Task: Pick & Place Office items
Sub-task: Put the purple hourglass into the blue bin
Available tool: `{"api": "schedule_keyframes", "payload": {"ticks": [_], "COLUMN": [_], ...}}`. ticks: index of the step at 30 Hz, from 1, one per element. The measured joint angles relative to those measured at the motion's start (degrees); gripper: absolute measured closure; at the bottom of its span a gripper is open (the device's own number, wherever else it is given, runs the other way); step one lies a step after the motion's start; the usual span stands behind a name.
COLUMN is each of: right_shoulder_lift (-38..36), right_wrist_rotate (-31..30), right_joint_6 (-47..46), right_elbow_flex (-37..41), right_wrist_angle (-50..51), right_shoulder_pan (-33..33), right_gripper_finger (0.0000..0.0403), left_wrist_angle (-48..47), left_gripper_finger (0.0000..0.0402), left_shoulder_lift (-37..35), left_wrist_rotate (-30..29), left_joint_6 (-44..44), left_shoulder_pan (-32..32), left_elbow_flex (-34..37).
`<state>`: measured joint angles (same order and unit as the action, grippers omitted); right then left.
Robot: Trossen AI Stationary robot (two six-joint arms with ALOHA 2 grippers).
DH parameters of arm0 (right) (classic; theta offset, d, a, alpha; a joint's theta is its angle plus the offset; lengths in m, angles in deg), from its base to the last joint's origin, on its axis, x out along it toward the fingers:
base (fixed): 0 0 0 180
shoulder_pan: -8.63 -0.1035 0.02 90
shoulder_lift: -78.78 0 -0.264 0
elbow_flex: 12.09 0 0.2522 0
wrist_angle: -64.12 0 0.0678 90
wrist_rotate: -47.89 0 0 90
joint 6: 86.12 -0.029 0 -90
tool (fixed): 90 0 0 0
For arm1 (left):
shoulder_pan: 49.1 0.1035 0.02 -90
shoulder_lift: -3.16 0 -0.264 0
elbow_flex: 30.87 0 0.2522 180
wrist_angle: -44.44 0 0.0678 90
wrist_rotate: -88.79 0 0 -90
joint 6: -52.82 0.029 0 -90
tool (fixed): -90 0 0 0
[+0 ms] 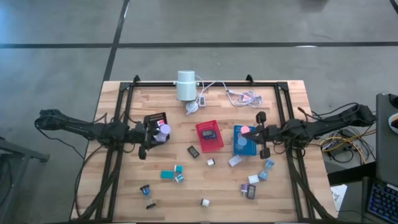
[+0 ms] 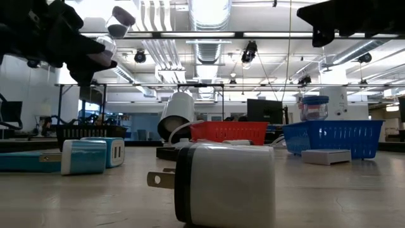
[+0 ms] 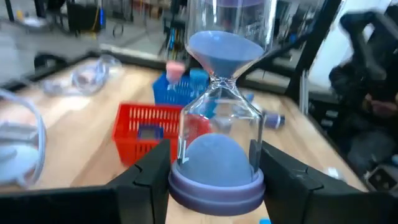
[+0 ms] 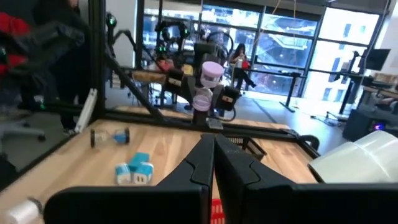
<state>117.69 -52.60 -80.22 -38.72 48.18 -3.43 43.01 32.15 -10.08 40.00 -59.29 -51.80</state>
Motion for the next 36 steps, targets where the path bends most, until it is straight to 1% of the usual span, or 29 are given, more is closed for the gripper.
{"api": "schedule_keyframes", "payload": {"ticks": [2,6,8,11,17,20,24,27,31,34,36], "right_shoulder_lift": [1.25,4.73,6.67,9.43,14.68,17.77,22.22,25.21,28.19,30.15,31.01], "right_wrist_rotate": [-0.31,-3.00,-3.21,-3.18,-3.16,-3.16,-3.12,-2.72,-2.70,-2.64,-2.59], "right_joint_6": [1.25,2.87,4.57,6.82,11.23,14.16,20.29,22.62,24.97,25.80,25.78], "right_elbow_flex": [0.00,0.00,0.00,-0.21,-3.88,-6.27,-9.99,-13.11,-17.02,-19.66,-21.70], "right_wrist_angle": [-0.82,-4.72,-6.61,-8.60,-8.35,-8.11,-6.91,-5.22,-3.29,-2.50,0.31], "right_shoulder_pan": [0.00,-0.02,0.00,-0.04,-0.04,-0.04,-0.04,-0.04,-0.04,-0.08,-0.07], "right_gripper_finger": [0.0394,0.0394,0.0389,0.0372,0.0309,0.0271,0.0218,0.0180,0.0134,0.0105,0.0090], "left_wrist_angle": [-4.19,-14.39,-18.78,-26.92,-43.06,-51.07,-58.49,-61.58,-63.38,-64.37,-64.86], "left_gripper_finger": [0.0223,0.0223,0.0223,0.0223,0.0223,0.0223,0.0223,0.0223,0.0223,0.0223,0.0223], "left_shoulder_lift": [0.27,2.01,3.55,6.88,17.46,23.74,31.96,37.51,44.35,49.00,51.74], "left_wrist_rotate": [0.11,-0.15,-0.18,-0.13,0.39,2.30,4.05,6.72,10.96,12.91,13.66], "left_joint_6": [-0.62,-0.73,-0.71,0.35,3.17,3.97,5.38,6.82,9.43,11.46,12.66], "left_shoulder_pan": [0.00,0.02,0.02,0.02,0.00,0.00,0.00,0.00,0.00,0.00,0.10], "left_elbow_flex": [-1.67,-7.10,-11.07,-18.45,-35.62,-43.54,-52.36,-57.53,-63.25,-67.08,-69.33]}}
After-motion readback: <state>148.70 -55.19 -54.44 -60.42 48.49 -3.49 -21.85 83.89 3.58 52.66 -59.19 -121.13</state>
